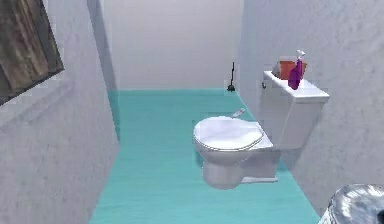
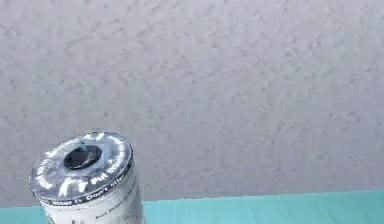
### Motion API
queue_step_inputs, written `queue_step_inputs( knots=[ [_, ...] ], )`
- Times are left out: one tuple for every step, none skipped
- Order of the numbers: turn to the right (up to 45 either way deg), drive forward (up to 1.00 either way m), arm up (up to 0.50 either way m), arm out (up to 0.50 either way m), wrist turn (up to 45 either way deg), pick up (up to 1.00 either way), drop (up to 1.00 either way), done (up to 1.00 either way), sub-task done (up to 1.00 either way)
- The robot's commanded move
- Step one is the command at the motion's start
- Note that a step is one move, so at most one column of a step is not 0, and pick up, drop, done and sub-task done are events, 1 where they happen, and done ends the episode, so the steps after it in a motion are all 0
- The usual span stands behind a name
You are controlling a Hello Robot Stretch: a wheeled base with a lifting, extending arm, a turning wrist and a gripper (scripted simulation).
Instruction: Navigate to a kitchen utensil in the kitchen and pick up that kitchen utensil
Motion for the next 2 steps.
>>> queue_step_inputs(
  knots=[
    [0.0,0.60,0.00,0.00,0.0,0.00,0.00,0.00,0.00],
    [-18.0,0.00,0.00,0.00,0.0,0.00,0.00,0.00,0.00]
  ],
)
